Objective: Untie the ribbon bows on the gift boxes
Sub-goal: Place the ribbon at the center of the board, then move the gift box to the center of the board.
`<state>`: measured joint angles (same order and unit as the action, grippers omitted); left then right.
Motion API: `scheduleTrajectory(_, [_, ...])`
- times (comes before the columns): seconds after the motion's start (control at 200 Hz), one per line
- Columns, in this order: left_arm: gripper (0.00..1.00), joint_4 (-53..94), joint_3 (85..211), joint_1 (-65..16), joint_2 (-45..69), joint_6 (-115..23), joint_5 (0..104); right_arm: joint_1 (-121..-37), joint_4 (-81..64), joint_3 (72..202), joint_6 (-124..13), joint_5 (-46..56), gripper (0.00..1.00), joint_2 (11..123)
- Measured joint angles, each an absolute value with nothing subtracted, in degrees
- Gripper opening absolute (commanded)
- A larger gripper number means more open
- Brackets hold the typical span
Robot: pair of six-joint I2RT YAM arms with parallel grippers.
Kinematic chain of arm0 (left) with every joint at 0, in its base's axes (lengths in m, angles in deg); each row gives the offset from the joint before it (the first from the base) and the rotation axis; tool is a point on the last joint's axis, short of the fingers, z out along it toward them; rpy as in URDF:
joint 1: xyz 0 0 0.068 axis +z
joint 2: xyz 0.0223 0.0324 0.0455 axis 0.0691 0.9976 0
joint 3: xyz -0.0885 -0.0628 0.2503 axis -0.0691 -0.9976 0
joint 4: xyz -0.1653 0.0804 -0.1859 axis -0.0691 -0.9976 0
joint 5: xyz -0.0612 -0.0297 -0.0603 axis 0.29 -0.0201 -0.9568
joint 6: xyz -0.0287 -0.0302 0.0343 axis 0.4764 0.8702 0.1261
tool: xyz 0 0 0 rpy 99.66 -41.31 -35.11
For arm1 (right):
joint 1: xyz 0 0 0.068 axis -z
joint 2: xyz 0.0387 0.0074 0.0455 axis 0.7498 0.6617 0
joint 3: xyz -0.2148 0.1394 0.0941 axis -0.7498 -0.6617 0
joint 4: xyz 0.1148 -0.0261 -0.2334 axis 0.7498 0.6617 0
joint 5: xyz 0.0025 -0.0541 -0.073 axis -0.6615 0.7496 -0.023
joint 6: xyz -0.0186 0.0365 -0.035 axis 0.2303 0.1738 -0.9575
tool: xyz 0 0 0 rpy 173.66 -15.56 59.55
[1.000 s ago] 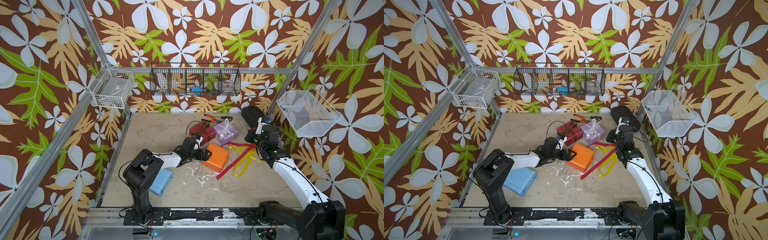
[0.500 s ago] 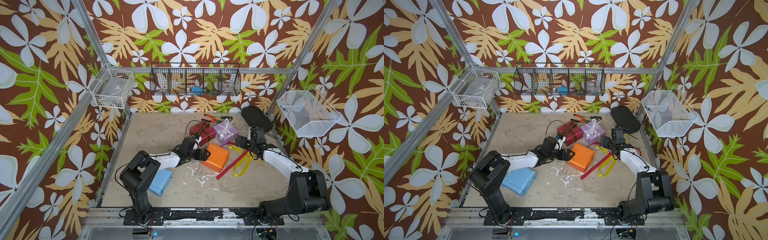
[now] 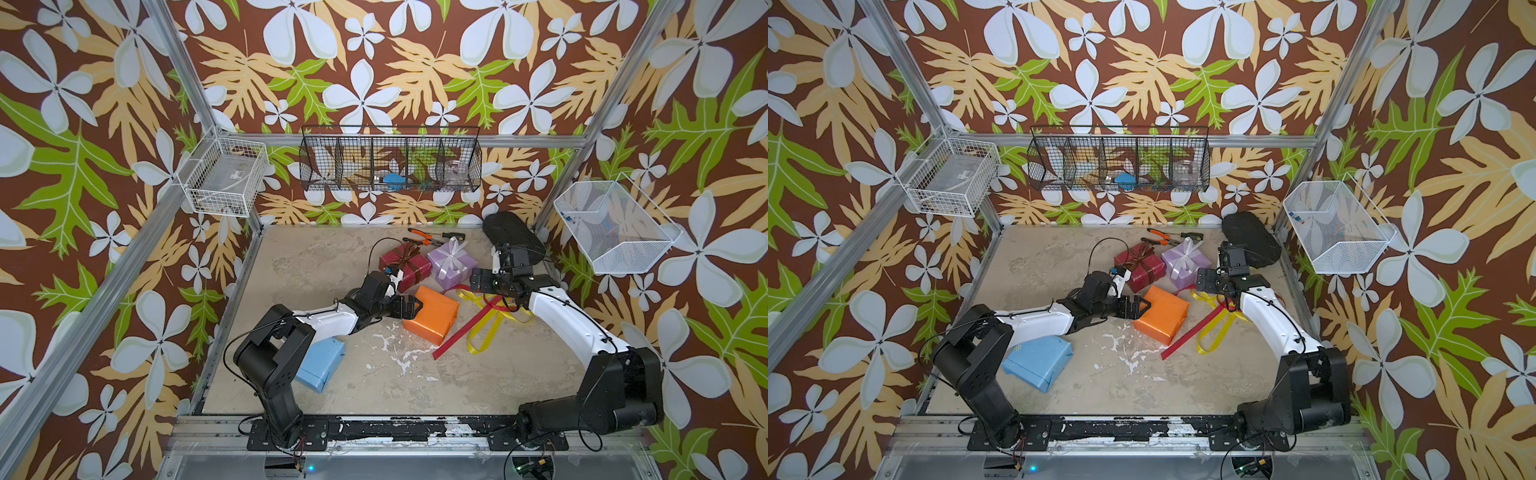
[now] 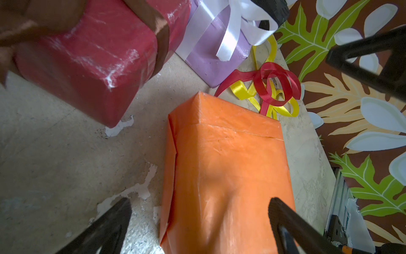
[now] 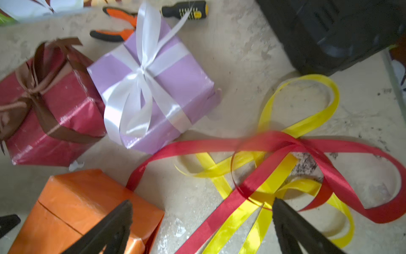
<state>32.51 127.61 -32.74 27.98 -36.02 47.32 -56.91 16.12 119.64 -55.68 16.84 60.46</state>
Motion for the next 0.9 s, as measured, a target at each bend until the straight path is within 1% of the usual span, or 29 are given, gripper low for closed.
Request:
scheduleTrajectory(0.085, [1.00, 32.86, 127.02, -32.63, 27.96, -35.21, 47.36, -56.95, 15.23, 116.41, -55.77, 14.54, 1.00, 58.82])
scheduleTrajectory(0.15, [1.00, 33.02, 126.32, -32.44, 27.61, -35.02, 47.36, -56.91, 13.46, 113.37, -55.42, 10.89, 0.99, 57.58])
scheduleTrajectory(0.31, [1.00, 33.85, 123.96, -31.69, 24.79, -33.68, 46.75, -57.87, 4.08, 103.95, -51.84, -4.23, 0.87, 55.68])
scheduleTrajectory(0.38, [1.00, 34.15, 122.65, -30.91, 22.56, -32.83, 46.14, -59.62, -0.22, 100.30, -49.30, -10.48, 0.86, 55.85])
scheduleTrajectory(0.46, [1.00, 34.44, 121.05, -29.42, 19.20, -31.93, 45.79, -62.46, -4.38, 97.67, -47.22, -14.77, 0.85, 55.94])
scheduleTrajectory(0.561, [1.00, 35.18, 119.13, -26.93, 15.04, -30.51, 45.33, -65.43, -9.43, 95.93, -44.69, -17.76, 0.79, 56.72])
scheduleTrajectory(0.661, [1.00, 35.51, 117.25, -24.31, 11.87, -29.01, 44.76, -67.60, -14.13, 95.20, -42.00, -19.92, 0.70, 58.43])
scheduleTrajectory(0.751, [1.00, 35.42, 115.81, -22.65, 9.54, -28.50, 44.76, -69.96, -17.05, 95.84, -39.86, -20.84, 0.67, 60.33])
scheduleTrajectory(0.901, [1.00, 34.94, 114.54, -21.36, 7.26, -28.35, 44.87, -75.49, -20.77, 99.75, -38.29, -20.95, 0.66, 65.12])
